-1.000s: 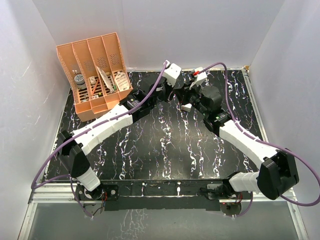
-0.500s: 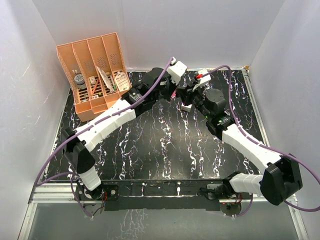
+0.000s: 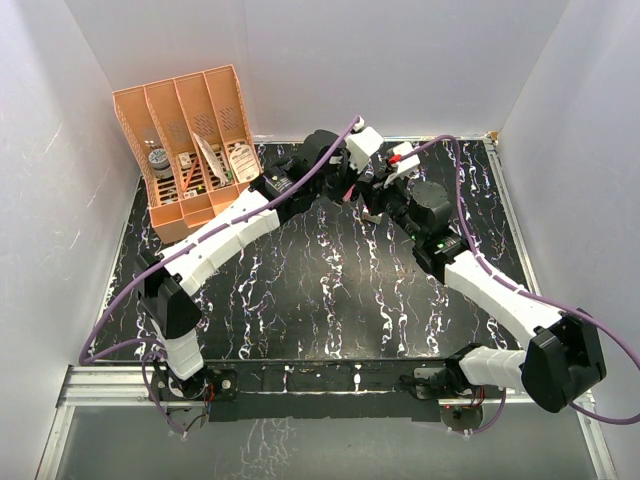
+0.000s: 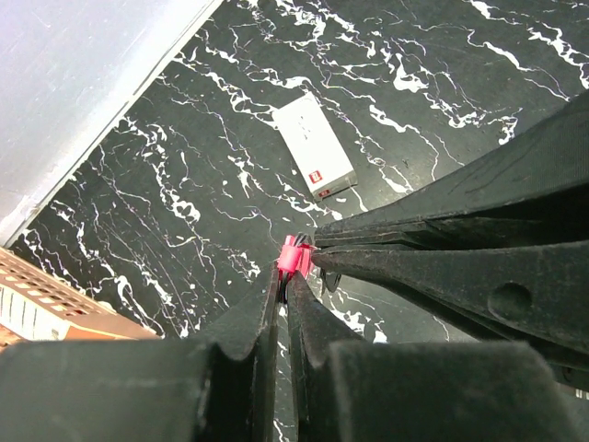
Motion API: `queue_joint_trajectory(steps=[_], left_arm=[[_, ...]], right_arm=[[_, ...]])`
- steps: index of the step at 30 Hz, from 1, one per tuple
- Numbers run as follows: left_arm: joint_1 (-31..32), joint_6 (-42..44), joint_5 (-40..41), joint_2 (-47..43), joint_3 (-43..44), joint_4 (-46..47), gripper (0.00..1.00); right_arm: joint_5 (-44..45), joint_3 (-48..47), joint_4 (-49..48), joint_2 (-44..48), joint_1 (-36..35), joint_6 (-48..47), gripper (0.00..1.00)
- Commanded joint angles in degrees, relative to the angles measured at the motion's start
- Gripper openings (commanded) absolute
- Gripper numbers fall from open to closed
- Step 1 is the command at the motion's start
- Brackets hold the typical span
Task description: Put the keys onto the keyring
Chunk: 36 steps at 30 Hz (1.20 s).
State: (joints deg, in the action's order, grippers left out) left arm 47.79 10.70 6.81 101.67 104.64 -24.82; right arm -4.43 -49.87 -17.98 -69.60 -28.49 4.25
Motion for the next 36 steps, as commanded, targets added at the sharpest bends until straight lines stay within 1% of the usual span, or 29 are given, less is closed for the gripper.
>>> queue_joint_trajectory(steps=[1, 15, 17, 21, 25, 31, 36], left_arm=[[0.29, 1.43, -2.59, -0.31, 2.35, -4.21, 0.00], [0.26, 2.78, -0.79, -0.82, 2.96, -4.69, 0.00], [0.30, 3.13, -0.30, -0.92, 3.01, -4.54, 0.00], [0.29, 4.07, 1.14, -1.03, 3.23, -4.60, 0.00], [0.28, 5.36, 2.92, -1.19, 3.34, -4.74, 0.00], [0.29, 7.68, 3.91, -1.94, 2.50, -4.43, 0.00], [0.29, 9.80, 2.95, -2.49, 2.15, -4.80, 0.00]], right_arm=[[0.97, 0.17, -5.40, 2.52, -0.07, -2.37, 0.00], [0.56, 0.32, -4.93, 2.61, -0.07, -2.81, 0.01], [0.20, 0.14, -4.46, 2.62, -0.07, -2.70, 0.03], [-0.15, -0.18, -3.56, 2.73, -0.07, -2.13, 0.12], [-0.26, -0.32, -3.37, 3.59, -0.07, -1.58, 0.16], [0.38, -0.14, -2.87, 4.71, -0.07, -1.13, 0.17], [0.38, 0.24, -2.86, 4.47, -0.07, -1.04, 0.17]])
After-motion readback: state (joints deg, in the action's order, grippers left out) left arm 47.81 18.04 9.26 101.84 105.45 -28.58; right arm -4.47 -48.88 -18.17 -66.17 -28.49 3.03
